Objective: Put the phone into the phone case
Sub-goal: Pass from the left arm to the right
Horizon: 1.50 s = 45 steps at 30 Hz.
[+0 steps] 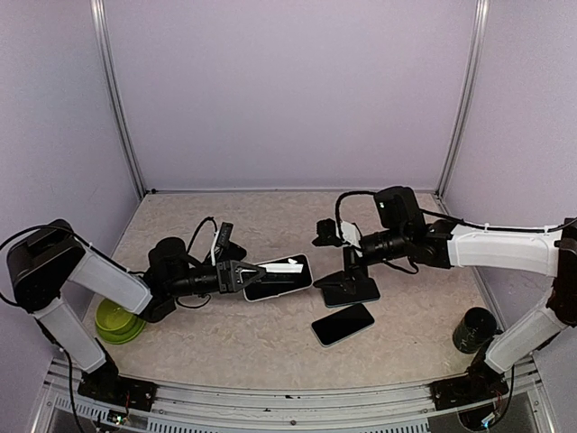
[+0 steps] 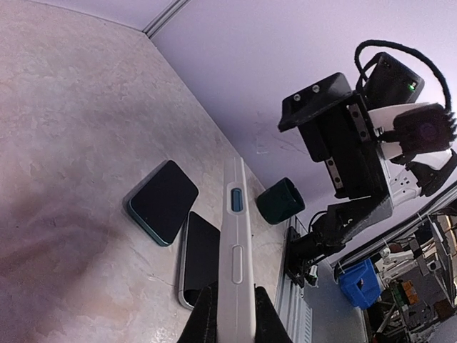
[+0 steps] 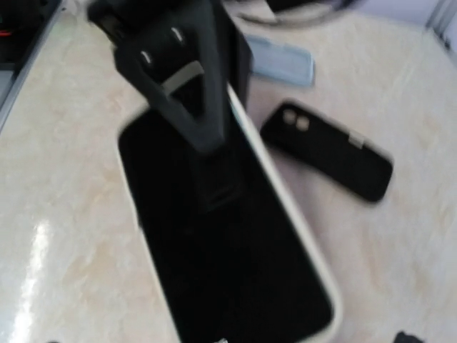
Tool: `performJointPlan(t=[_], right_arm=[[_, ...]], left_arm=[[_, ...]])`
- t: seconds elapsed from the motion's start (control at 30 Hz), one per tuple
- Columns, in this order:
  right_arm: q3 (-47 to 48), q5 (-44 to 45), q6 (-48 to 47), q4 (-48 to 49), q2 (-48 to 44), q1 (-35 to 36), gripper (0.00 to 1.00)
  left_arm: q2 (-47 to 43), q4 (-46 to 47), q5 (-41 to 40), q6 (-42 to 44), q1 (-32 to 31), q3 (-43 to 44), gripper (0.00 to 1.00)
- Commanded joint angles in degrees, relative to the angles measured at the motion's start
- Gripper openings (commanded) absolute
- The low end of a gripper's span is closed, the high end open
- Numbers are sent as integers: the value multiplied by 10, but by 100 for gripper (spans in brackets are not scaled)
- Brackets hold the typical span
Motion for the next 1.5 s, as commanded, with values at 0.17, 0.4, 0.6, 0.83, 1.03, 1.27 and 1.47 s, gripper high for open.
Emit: performJointPlan(t=[0.17,0.4,0.6,0.83,1.03,1.27,1.47], right_arm=[[42,51,-98,0,1,42,100],[84,77,-115,-35,43,83,100],[120,97,-119,-70,87,104,100],[125,117,-126,-73,108,115,100],[136,151,-128,-79,133,126,100],[134,197,-141,-66,152,137,100],[130,237,-156,-45,162,146,100]], left_arm=[[13,-15,30,-20,-1,54,0],[11,-41,28,-25,-6,74,0],[5,-54,20,-23,-15,81,0],[1,-76,14,-13,-26,92,0],[-4,-86,6,-12,-29,97,0],[-2,-86,9,-11,-28,98,0],[1,-83,11,-10,-25,96,0]])
